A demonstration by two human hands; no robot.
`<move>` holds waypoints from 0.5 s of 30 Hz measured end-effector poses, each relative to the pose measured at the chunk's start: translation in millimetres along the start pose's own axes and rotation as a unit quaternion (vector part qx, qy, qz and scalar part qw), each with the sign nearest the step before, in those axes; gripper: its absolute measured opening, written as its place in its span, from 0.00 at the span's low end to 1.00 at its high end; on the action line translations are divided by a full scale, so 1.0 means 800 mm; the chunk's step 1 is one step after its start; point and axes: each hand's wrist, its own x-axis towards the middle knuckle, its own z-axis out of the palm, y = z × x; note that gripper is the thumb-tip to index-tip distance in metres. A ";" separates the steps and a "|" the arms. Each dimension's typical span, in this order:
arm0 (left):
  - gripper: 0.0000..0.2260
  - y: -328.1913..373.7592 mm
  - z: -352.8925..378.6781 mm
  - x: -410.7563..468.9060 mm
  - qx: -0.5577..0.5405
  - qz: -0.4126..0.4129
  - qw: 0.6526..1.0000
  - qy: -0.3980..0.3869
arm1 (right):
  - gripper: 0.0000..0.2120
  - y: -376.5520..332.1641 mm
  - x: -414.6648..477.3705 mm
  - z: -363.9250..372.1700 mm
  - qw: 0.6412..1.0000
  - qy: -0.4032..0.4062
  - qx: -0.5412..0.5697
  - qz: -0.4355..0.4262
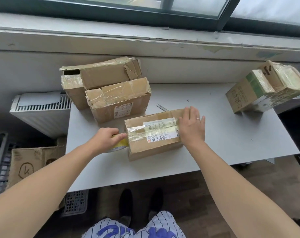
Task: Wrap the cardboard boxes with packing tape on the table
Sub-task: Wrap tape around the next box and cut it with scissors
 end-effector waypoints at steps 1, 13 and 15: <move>0.24 0.000 0.004 -0.001 -0.010 -0.003 1.000 0.006 | 0.32 -0.010 -0.006 0.005 1.000 -0.028 0.004 0.003; 0.24 0.002 0.006 -0.005 -0.017 -0.007 1.000 0.018 | 0.50 -0.145 -0.080 0.018 0.982 -0.148 0.037 -0.113; 0.24 0.002 0.005 -0.004 -0.022 -0.018 1.000 0.007 | 0.51 -0.165 -0.092 0.017 0.974 -0.162 0.054 -0.147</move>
